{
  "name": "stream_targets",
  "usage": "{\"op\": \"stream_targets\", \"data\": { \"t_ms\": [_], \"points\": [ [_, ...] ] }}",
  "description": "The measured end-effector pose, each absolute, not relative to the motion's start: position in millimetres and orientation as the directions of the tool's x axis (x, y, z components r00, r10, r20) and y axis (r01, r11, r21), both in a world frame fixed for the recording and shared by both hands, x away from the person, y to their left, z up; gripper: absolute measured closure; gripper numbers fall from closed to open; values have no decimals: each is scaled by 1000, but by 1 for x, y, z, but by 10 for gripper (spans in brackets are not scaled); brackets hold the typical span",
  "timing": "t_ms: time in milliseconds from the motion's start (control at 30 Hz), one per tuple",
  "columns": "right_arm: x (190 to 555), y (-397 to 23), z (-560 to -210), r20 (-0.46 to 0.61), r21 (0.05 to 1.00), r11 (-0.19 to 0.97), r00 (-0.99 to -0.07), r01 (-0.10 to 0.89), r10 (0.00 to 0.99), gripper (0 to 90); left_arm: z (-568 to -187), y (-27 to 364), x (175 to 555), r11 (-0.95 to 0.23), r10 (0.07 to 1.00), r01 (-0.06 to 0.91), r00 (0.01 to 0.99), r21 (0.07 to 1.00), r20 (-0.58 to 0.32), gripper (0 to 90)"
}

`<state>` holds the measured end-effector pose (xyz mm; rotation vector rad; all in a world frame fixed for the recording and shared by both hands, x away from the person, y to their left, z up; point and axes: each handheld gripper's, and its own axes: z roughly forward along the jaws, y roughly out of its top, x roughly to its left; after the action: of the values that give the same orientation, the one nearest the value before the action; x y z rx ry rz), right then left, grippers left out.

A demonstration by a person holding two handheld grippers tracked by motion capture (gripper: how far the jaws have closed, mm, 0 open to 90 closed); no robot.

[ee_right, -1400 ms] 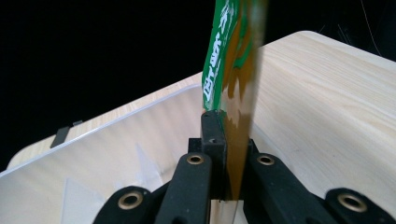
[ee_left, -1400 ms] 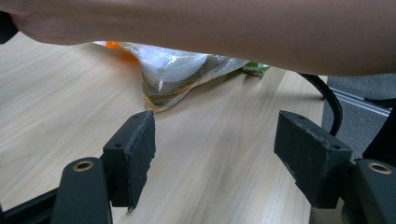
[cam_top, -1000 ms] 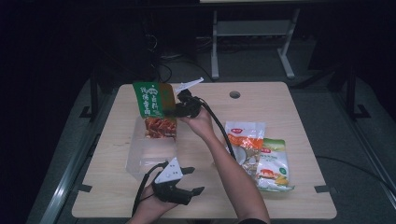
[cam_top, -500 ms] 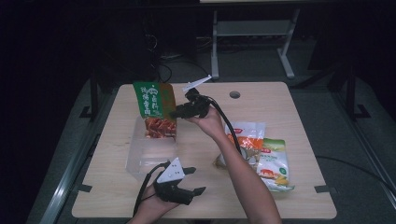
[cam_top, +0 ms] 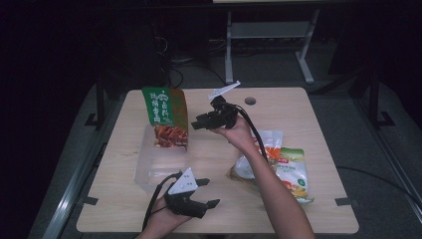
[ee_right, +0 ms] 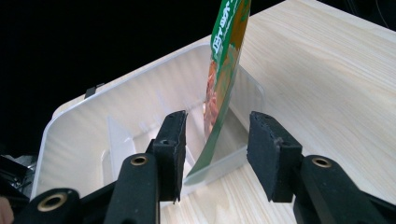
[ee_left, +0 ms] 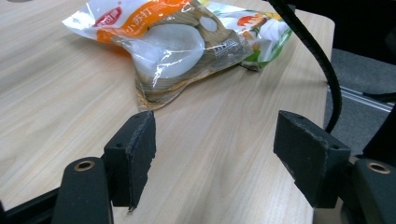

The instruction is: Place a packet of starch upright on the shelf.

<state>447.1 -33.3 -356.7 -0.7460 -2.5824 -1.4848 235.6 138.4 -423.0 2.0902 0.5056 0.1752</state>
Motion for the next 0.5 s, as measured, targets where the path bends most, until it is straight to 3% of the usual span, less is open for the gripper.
{"op": "stream_targets", "data": {
  "t_ms": [500],
  "points": [
    [434,-68,-347,294,797,401,-870,452,395,538,-423,140,237,-461,431,293,899,838,-77,297]
  ]
}}
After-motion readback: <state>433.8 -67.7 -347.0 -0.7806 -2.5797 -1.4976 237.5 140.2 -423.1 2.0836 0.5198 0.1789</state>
